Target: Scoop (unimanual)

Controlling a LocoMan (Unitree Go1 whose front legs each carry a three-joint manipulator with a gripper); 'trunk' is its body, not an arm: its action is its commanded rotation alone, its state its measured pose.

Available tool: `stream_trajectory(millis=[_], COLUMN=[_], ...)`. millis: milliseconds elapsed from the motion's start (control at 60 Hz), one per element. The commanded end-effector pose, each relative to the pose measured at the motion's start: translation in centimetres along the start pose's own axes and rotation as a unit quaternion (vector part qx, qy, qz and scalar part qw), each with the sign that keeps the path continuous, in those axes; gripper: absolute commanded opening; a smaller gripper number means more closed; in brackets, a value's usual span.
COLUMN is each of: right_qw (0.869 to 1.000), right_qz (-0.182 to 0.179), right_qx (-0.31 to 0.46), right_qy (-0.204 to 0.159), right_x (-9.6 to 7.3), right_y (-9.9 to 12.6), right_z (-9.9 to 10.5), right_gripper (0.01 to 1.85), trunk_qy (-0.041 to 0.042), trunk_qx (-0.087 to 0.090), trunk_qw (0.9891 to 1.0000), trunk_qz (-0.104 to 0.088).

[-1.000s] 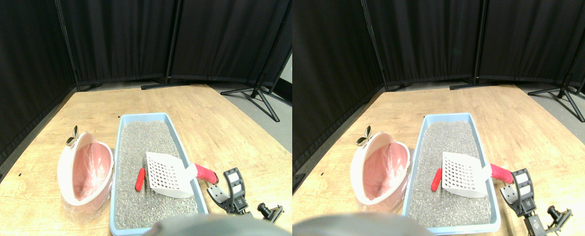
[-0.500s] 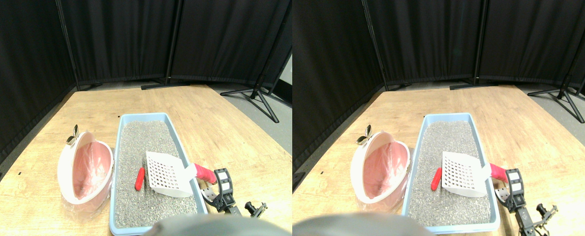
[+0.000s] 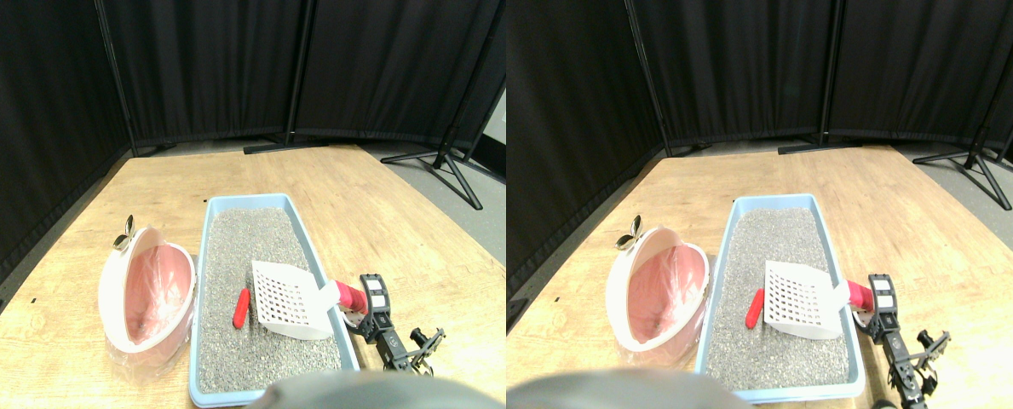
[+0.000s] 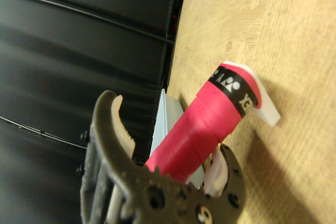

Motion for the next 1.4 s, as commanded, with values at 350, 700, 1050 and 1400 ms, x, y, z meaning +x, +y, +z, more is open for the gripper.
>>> stream_trajectory(millis=[350, 700, 1050, 1400], right_qw=[0.999, 0.996, 0.998, 0.998], right_qz=[-0.011, -0.029, -0.002, 0.018], right_qx=[0.029, 0.067, 0.051, 0.047], right_qy=[0.019, 0.047, 0.036, 0.027], right_x=[2.0, 3.1, 3.4, 3.1], right_y=[0.3, 0.6, 0.7, 0.5], right_z=[-0.2, -1.0, -0.8, 0.0], right_gripper=[0.95, 0.97, 0.05, 0.05], trunk_qy=[0.0107, 0.0125, 0.0133, 0.013], trunk_qx=[-0.016, -0.018, -0.019, -0.019], trunk_qw=[0.9998, 0.9997, 0.9996, 0.9996], trunk_qz=[0.01, 0.013, 0.014, 0.014])
